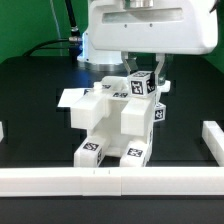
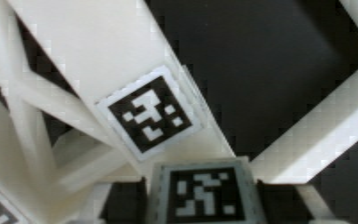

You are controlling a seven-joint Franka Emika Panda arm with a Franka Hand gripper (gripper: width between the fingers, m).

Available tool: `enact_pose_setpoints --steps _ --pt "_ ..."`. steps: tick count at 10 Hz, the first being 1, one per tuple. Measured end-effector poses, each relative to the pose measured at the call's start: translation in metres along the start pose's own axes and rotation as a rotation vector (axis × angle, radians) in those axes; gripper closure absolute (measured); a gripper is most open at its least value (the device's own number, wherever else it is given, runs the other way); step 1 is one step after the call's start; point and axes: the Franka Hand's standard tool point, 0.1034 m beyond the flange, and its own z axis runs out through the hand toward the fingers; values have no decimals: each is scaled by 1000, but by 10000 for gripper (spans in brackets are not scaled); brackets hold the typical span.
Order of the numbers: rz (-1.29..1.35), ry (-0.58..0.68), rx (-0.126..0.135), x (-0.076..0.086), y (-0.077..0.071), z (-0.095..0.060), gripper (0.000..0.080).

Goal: Assemble chair

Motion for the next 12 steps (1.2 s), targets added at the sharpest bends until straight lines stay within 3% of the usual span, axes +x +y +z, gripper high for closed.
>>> enact_pose_setpoints --steps 1,2,3,6,12 --pt "-10 0 0 0 0 0 396" --pt "-43 0 -1 0 1 0 396" --pt "-66 0 -1 2 2 0 204" --pt "-330 1 -2 2 1 0 153" --pt "-873 11 -15 6 0 -2 150"
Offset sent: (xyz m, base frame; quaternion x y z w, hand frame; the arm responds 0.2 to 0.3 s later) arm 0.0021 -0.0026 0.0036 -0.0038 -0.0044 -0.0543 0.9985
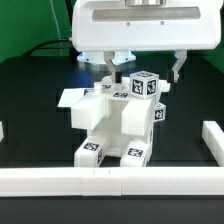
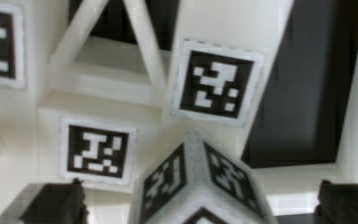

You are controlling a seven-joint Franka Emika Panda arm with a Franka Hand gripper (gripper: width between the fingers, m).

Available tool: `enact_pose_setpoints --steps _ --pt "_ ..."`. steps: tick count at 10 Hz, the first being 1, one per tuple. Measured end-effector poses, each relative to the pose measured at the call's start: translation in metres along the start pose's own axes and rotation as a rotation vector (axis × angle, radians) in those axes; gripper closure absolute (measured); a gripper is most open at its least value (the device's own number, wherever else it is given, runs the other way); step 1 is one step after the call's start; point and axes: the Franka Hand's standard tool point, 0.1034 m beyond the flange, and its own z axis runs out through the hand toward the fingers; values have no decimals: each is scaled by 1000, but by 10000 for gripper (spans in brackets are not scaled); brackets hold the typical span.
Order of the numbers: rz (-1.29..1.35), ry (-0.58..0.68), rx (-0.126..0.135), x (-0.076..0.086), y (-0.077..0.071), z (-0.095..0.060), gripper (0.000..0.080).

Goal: Assemble chair

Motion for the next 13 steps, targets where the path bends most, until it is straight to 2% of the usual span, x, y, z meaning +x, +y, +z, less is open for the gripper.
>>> enact_pose_setpoints --steps 6,7,9,10,11,13 --pt "-415 -7 -16 -1 3 0 150" --pt "-420 -7 -16 -1 4 1 150" --pt "-425 -7 -16 -1 5 1 414" --pt "-416 -7 -15 -1 5 1 414" --pt "-387 -7 -15 -1 5 1 511" --pt "-368 -6 -15 -1 5 1 511"
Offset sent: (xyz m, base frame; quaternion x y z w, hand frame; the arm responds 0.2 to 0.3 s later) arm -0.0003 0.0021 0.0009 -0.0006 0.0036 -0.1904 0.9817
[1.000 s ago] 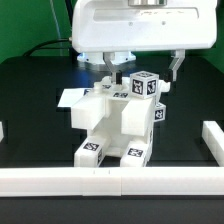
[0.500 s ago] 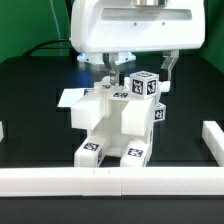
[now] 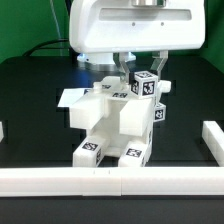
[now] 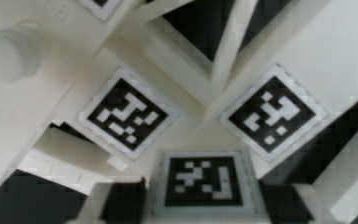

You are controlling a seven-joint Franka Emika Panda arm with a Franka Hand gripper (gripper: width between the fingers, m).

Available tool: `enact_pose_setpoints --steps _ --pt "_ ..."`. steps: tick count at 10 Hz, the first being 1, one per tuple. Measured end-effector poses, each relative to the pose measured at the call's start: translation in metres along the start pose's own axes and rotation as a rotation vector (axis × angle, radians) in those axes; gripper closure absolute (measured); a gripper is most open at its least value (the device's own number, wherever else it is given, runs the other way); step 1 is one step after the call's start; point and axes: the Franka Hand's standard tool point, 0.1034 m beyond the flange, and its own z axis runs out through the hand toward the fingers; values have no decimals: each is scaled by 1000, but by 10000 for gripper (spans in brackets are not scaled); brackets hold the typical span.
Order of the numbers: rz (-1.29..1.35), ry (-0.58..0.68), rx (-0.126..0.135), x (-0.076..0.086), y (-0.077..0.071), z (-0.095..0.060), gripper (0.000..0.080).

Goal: Assemble chair

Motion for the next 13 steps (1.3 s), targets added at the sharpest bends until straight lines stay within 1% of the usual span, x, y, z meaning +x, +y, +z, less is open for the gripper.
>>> enact_pose_setpoints --steps 3,6,7,9,11,13 --pt "276 -1 2 0 -2 0 511" --pt "540 5 10 -1 -2 1 510" --pt "672 10 16 0 -3 1 509" --pt "850 22 24 2 -5 1 509" --pt "1049 25 46 3 -8 1 509" --pt "1148 24 49 5 -10 1 509"
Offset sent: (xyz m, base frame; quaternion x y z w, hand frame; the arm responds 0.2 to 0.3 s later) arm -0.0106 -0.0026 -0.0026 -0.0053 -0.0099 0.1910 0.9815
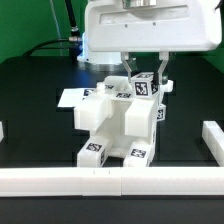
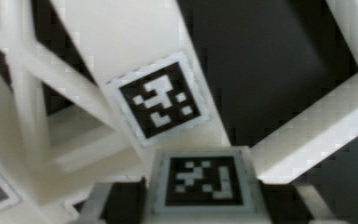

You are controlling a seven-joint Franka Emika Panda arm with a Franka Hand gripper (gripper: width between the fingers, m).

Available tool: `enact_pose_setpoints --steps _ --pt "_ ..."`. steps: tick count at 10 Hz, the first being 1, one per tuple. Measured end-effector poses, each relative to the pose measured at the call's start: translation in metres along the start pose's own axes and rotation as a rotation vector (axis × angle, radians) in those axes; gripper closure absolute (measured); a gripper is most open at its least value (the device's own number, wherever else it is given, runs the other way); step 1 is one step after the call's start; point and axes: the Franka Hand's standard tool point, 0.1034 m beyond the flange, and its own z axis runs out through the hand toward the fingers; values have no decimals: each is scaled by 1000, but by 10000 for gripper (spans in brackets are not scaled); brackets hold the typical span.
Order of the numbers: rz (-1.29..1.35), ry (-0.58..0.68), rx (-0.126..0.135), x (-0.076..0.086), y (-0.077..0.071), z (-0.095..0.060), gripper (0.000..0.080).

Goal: Assemble chair

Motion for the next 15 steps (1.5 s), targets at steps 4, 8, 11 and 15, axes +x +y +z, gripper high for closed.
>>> enact_pose_setpoints --steps 4,8,11,15 --pt "-104 -1 -2 -1 -1 0 330" --pt "-469 5 -8 1 -2 -1 151" --pt "-710 11 -18 2 -4 -2 150" --pt "-959 9 -23 5 -1 -2 150"
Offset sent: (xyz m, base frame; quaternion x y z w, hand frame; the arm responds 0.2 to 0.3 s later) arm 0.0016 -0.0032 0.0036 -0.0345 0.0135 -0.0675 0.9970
